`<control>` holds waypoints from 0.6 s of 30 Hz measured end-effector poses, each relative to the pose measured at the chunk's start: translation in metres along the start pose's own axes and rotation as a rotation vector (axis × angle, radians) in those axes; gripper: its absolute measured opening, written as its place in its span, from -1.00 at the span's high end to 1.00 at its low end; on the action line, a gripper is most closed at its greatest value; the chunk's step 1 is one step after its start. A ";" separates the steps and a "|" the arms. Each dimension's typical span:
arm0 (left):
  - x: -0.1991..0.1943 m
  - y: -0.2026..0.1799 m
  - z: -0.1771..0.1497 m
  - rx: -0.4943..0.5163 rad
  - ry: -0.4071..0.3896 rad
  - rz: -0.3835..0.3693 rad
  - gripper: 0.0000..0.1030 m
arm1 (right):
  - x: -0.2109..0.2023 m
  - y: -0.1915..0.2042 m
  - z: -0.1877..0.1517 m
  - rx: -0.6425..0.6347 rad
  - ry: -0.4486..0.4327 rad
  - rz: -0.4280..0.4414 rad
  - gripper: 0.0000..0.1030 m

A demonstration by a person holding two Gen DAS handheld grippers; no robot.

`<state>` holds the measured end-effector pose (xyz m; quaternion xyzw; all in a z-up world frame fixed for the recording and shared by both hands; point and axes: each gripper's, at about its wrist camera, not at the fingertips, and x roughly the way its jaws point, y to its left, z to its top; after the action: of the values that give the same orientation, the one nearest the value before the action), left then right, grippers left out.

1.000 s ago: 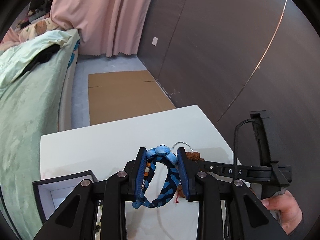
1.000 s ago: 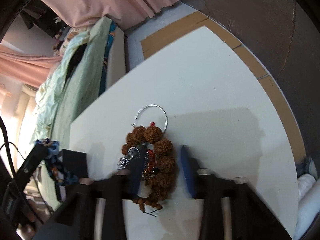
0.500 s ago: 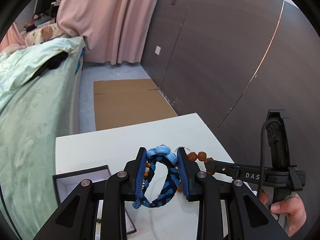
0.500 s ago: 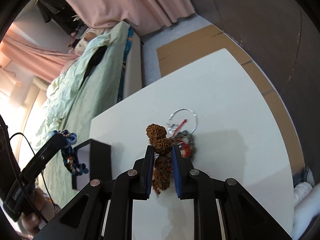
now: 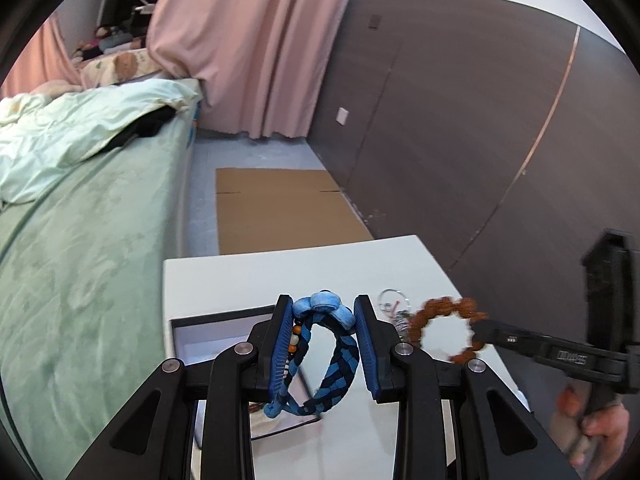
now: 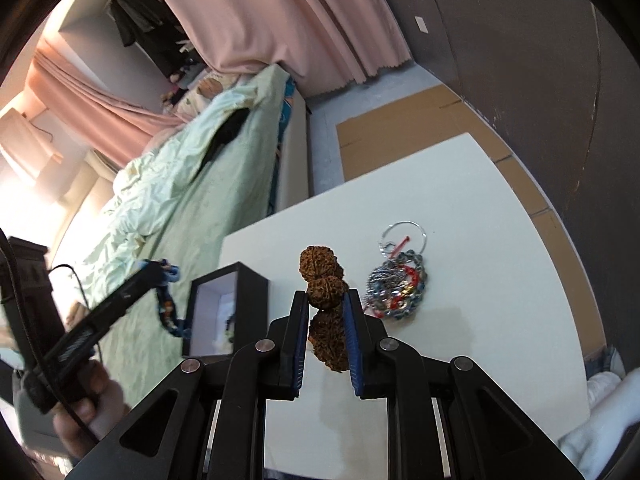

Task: Organize jewelry
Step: 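Lower the blue bracelet into the box and open the left gripper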

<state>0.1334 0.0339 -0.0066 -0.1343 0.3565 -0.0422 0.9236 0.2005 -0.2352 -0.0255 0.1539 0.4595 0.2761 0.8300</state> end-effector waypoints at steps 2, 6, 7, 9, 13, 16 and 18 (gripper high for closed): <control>-0.001 0.006 -0.003 -0.013 -0.003 0.011 0.36 | -0.005 0.009 -0.004 -0.001 -0.017 0.019 0.63; 0.004 0.015 -0.005 -0.024 0.015 0.053 0.14 | -0.011 0.024 -0.010 -0.009 -0.026 0.042 0.63; 0.005 0.018 -0.006 -0.034 0.034 0.055 -0.16 | -0.011 0.027 -0.010 -0.010 -0.025 0.049 0.63; 0.000 0.023 -0.008 -0.050 0.034 0.043 -0.55 | -0.012 0.038 -0.010 -0.033 -0.029 0.053 0.63; -0.023 0.032 -0.010 -0.062 -0.017 0.063 -0.59 | -0.008 0.057 -0.003 -0.066 -0.025 0.059 0.63; -0.039 0.045 -0.011 -0.094 -0.043 0.056 -0.59 | -0.001 0.072 0.000 -0.096 -0.011 0.065 0.63; -0.048 0.054 -0.011 -0.111 -0.055 0.063 -0.59 | 0.007 0.080 0.004 -0.115 0.006 0.066 0.63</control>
<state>0.0893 0.0918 0.0018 -0.1754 0.3368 0.0102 0.9250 0.1811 -0.1669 0.0128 0.1203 0.4401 0.3298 0.8265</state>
